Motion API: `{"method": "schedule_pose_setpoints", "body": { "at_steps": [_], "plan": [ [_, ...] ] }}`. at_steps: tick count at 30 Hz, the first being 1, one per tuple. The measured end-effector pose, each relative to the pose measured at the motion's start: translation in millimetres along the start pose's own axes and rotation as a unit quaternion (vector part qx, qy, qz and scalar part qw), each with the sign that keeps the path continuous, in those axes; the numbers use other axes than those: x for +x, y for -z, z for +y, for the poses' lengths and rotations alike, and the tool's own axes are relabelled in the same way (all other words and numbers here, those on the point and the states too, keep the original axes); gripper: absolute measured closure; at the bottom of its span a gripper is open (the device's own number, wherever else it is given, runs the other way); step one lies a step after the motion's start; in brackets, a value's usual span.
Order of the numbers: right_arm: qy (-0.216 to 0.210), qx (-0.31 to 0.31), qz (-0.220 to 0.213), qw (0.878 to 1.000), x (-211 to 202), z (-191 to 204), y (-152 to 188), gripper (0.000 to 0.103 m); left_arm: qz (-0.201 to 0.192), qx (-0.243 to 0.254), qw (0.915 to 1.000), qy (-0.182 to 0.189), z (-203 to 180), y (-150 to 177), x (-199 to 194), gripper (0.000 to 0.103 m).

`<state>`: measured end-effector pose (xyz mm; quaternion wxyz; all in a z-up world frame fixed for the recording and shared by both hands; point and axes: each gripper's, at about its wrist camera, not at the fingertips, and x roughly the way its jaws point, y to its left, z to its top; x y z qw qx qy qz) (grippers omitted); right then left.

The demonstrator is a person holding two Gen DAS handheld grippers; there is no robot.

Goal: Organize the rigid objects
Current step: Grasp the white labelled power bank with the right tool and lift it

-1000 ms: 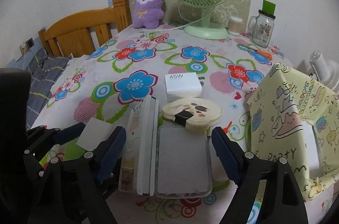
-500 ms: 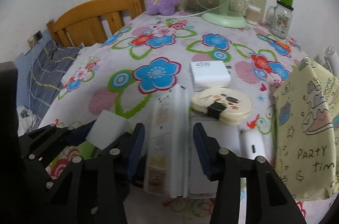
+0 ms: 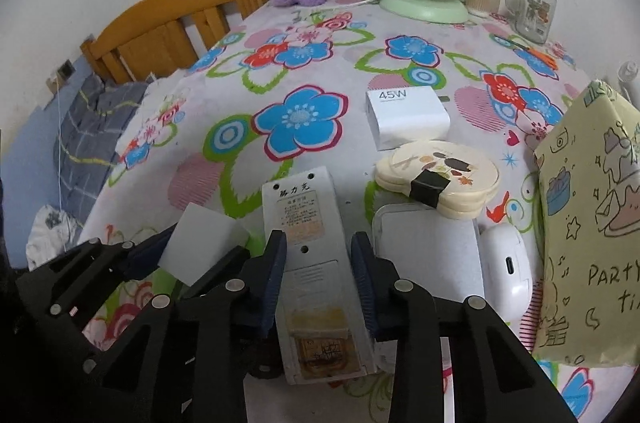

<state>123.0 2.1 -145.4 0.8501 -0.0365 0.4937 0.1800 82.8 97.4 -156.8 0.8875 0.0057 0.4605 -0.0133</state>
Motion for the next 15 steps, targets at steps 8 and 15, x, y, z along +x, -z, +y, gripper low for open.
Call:
{"method": "schedule_pose_setpoints", "body": {
  "at_steps": [8,15],
  "plan": [
    [0.007,-0.021,0.033,0.999,3,2,0,0.05,0.009,0.008,0.9999,0.007,3,5,-4,0.063],
    [-0.003,-0.023,0.057,0.998,25,9,-9,0.042,0.012,-0.005,0.9998,0.016,8,5,-6,0.063]
  ]
}}
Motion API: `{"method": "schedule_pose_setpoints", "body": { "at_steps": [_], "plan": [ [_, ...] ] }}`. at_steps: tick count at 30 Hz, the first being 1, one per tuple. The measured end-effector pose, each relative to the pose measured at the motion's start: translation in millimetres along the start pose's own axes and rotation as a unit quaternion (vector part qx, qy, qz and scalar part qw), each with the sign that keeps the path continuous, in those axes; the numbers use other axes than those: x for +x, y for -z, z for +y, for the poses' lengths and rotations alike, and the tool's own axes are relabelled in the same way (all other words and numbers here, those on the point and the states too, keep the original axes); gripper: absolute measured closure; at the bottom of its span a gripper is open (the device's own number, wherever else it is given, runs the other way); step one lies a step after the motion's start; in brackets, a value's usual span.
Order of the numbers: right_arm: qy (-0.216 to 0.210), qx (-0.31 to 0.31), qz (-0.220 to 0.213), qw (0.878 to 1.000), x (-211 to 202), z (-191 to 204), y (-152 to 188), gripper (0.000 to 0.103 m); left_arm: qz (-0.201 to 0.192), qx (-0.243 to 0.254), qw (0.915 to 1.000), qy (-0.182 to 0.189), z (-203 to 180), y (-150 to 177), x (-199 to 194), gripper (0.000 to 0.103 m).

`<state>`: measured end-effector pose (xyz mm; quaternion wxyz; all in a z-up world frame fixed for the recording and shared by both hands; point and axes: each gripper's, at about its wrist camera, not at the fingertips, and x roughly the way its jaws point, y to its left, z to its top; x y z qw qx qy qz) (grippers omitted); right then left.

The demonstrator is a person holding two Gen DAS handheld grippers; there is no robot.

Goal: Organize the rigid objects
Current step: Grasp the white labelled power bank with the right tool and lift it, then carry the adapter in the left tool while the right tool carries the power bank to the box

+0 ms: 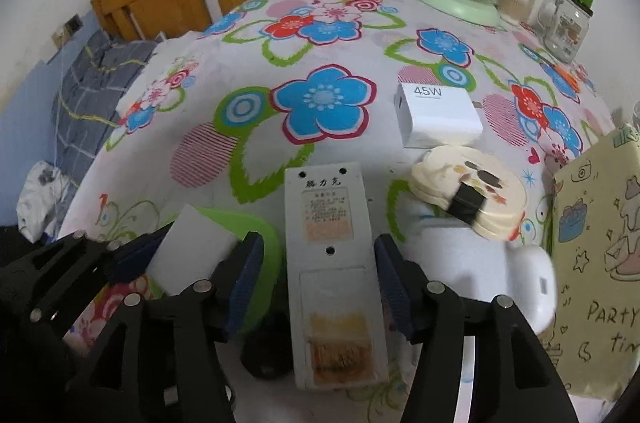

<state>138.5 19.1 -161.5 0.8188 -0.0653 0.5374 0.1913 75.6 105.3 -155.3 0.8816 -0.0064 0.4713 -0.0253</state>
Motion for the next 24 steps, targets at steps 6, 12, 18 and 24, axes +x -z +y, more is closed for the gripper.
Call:
{"method": "schedule_pose_setpoints", "body": {
  "at_steps": [6,12,18,24],
  "plan": [
    [0.008,0.009,-0.009,1.0,-5,-2,-1,0.053,0.005,-0.015,0.9997,0.017,-4,-5,2,0.063],
    [0.031,0.008,-0.018,0.999,-11,-5,-1,0.054,0.006,-0.016,0.9998,0.011,-9,-9,4,0.063],
    [0.038,0.018,-0.02,0.999,-20,-13,2,0.054,0.008,-0.016,0.9997,0.019,-14,-11,5,0.063],
    [0.033,0.027,-0.027,0.999,-32,-19,3,0.054,0.001,-0.013,0.9997,0.019,-20,-16,-1,0.063]
  ]
}}
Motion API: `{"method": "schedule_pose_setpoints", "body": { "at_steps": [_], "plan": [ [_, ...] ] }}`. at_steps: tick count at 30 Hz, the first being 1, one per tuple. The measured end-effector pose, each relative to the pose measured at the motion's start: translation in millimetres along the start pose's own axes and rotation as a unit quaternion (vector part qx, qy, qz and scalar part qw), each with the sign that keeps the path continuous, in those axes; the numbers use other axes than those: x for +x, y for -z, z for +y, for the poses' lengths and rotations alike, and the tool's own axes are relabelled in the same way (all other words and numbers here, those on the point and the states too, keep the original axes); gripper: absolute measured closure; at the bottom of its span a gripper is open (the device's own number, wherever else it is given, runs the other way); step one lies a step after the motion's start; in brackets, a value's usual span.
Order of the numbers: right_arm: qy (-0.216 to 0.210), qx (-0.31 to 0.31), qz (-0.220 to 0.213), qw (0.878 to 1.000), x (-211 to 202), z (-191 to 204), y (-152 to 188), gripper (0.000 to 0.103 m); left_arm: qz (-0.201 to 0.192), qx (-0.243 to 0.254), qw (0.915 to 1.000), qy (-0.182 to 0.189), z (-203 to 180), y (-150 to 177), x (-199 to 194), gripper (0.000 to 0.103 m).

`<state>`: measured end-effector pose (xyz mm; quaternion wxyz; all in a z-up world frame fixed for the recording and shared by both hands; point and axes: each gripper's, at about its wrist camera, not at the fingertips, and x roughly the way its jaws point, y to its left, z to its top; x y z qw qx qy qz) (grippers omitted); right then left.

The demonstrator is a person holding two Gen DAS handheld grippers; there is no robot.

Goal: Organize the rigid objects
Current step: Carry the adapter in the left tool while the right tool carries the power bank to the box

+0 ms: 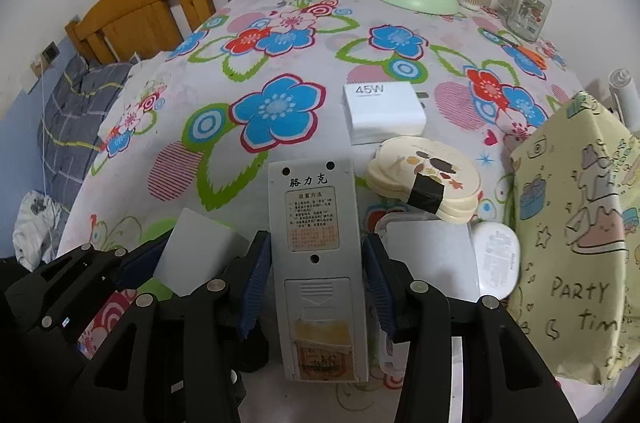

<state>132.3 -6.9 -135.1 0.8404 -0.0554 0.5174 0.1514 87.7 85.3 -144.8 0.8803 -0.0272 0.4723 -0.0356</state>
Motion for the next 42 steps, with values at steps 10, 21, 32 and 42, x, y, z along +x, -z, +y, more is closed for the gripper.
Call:
{"method": "schedule_pose_setpoints", "body": {
  "at_steps": [10,21,32,42],
  "plan": [
    [-0.01,0.003,-0.027,1.0,-27,-3,0,0.054,-0.024,0.005,0.9997,-0.011,-8,-6,-20,0.063],
    [-0.013,0.008,-0.067,0.998,-65,-8,4,0.055,-0.06,0.014,0.998,-0.014,-25,-11,-50,0.063],
    [-0.005,0.016,-0.098,0.995,-97,-22,10,0.055,-0.089,0.032,0.9955,-0.01,-46,-15,-75,0.063],
    [0.001,0.023,-0.122,0.992,-124,-38,14,0.054,-0.107,0.044,0.9933,-0.008,-67,-19,-92,0.063]
  ]
}}
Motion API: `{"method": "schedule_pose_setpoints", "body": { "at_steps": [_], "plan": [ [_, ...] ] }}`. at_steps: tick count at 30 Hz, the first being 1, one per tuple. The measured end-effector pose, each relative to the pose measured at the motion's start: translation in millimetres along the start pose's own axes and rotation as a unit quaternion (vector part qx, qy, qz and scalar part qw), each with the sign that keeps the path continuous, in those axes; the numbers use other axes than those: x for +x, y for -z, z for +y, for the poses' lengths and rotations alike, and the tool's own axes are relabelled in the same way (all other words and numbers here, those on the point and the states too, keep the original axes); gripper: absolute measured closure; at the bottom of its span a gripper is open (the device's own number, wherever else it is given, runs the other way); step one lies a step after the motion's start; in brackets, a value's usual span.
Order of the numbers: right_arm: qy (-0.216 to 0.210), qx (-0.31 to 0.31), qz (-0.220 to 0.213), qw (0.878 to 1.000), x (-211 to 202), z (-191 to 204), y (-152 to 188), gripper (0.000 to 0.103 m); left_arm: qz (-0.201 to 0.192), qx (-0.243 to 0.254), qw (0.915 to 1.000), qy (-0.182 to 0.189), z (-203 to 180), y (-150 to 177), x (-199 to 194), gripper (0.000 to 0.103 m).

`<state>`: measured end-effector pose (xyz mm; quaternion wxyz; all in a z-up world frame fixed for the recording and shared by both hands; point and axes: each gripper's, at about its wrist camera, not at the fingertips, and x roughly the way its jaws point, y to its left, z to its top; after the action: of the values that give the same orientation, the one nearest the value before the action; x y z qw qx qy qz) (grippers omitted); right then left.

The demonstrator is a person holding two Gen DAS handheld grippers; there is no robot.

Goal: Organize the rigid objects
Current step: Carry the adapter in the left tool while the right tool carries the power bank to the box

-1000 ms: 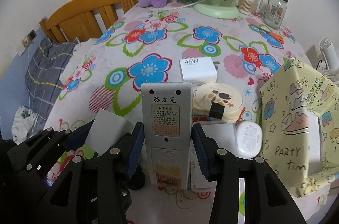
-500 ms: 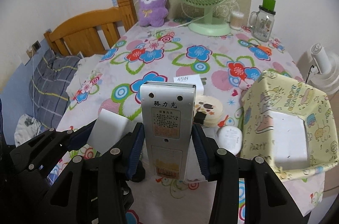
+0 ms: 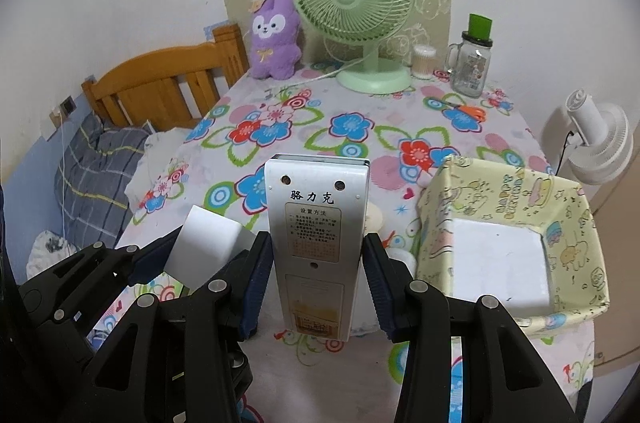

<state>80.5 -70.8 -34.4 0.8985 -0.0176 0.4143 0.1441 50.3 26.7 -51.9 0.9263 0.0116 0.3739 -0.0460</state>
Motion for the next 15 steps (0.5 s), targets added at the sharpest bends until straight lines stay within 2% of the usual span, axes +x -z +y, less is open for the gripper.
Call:
{"method": "schedule_pose_setpoints", "body": {
  "at_steps": [15],
  "plan": [
    [0.006,0.012,-0.036,0.999,-38,-32,-14,0.054,-0.026,0.019,0.9995,0.007,-37,-25,-20,0.063]
  ]
}}
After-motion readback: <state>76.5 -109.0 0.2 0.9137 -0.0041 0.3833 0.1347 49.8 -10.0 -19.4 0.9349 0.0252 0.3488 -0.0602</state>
